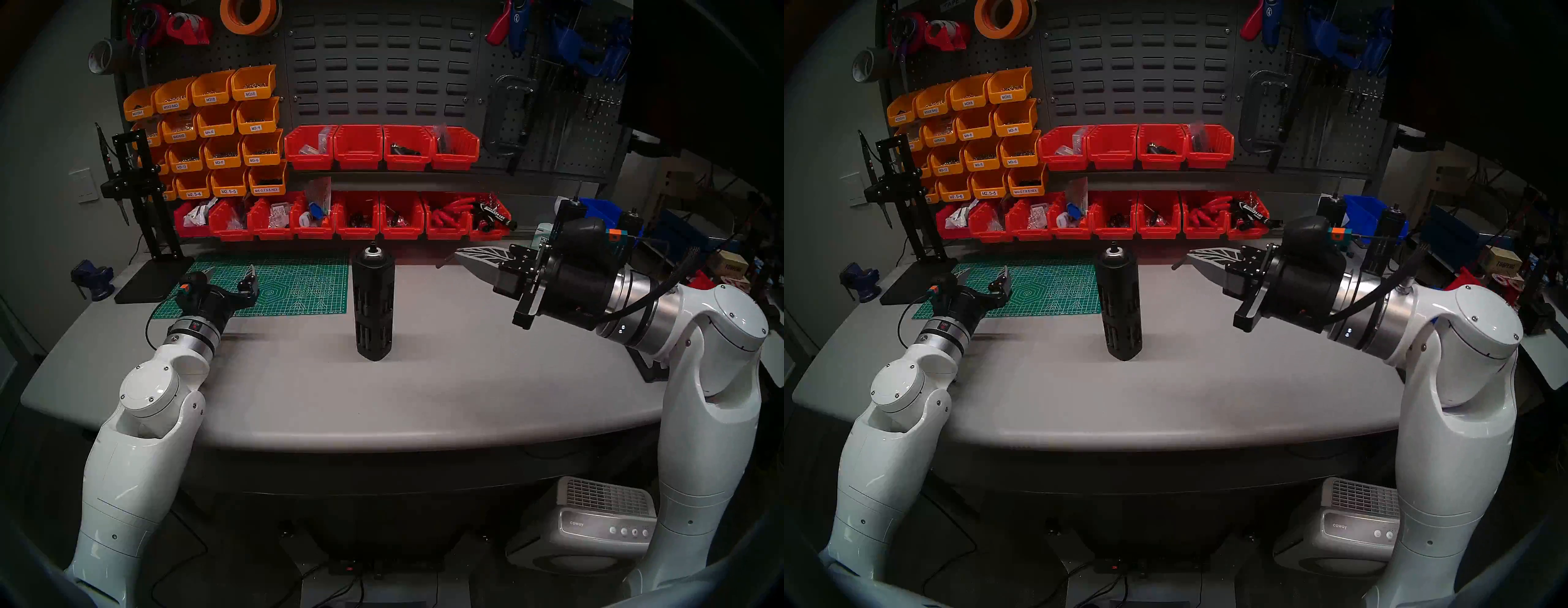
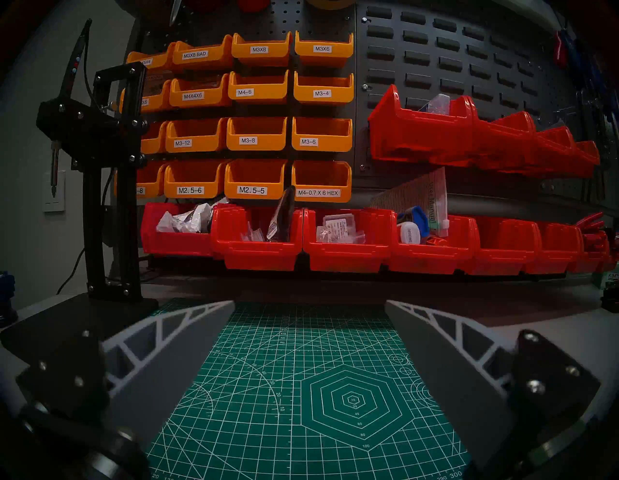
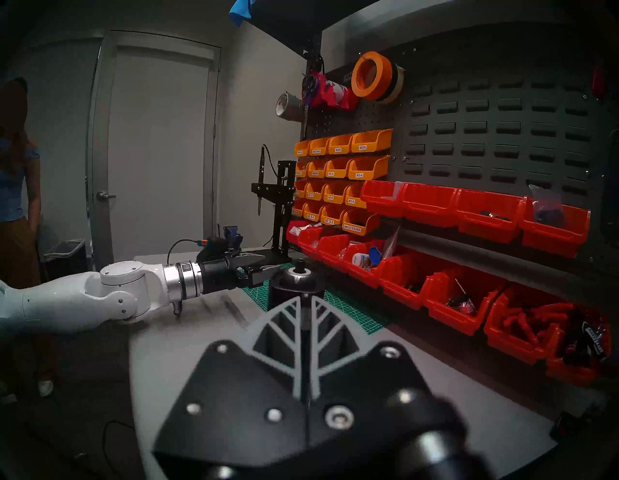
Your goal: Pick a screwdriver bit and insert it into the screwdriver
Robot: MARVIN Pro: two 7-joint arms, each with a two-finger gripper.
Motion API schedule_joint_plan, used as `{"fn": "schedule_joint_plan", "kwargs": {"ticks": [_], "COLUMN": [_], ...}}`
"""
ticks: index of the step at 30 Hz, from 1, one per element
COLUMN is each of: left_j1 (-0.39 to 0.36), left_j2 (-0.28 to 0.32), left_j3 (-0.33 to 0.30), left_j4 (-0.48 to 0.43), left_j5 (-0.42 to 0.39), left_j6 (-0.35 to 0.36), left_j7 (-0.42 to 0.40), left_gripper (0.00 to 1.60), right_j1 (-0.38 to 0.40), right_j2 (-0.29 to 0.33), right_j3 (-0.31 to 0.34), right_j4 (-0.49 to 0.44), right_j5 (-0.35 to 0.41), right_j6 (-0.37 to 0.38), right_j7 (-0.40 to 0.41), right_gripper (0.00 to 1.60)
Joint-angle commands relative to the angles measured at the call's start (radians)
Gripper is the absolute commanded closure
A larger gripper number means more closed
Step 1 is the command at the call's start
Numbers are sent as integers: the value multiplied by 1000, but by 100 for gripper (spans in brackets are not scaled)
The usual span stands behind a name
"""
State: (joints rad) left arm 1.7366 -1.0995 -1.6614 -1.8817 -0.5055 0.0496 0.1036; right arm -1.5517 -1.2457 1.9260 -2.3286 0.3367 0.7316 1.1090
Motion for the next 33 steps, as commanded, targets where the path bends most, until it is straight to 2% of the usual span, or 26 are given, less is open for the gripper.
{"fn": "schedule_joint_plan", "kwargs": {"ticks": [1, 5, 6, 11, 12, 16, 17, 21, 22, 26, 33], "left_j1": [-23, -23, -23, -23, -23, -23, -23, -23, -23, -23, -23], "left_j2": [2, 2, 1, 1, 1, 1, 2, 2, 2, 2, 2], "left_j3": [-9, -9, -9, -9, -9, -9, -9, -9, -9, -9, -8], "left_j4": [-26, -26, -26, -26, -26, -26, -26, -26, -26, -26, -25], "left_j5": [-1, -1, -1, -1, -1, -1, -1, -1, -1, -1, -1], "left_j6": [-12, -12, -13, -13, -12, -12, -12, -12, -12, -11, -11], "left_j7": [0, 0, 0, 0, 0, 0, 0, 0, 0, -1, -1], "left_gripper": [0, 0, 0, 0, 0, 0, 0, 0, 0, 0, 0], "right_j1": [115, 142, 167, 185, 212, 249, 239, 289, 279, 338, 383], "right_j2": [108, 121, 144, 173, 186, 221, 227, 253, 257, 276, 290], "right_j3": [-28, -46, -61, -85, -103, -143, -144, -185, -184, -220, -256], "right_j4": [6, 20, 34, 60, 80, 116, 115, 140, 138, 163, 186], "right_j5": [84, 126, 143, 182, 187, 205, 213, 224, 234, 238, 252], "right_j6": [31, 44, 49, 47, 55, 52, 46, 49, 46, 49, 42], "right_j7": [51, 33, 20, -9, -8, -25, -29, -34, -34, -42, -54], "right_gripper": [160, 160, 160, 160, 160, 160, 160, 160, 160, 160, 160]}}
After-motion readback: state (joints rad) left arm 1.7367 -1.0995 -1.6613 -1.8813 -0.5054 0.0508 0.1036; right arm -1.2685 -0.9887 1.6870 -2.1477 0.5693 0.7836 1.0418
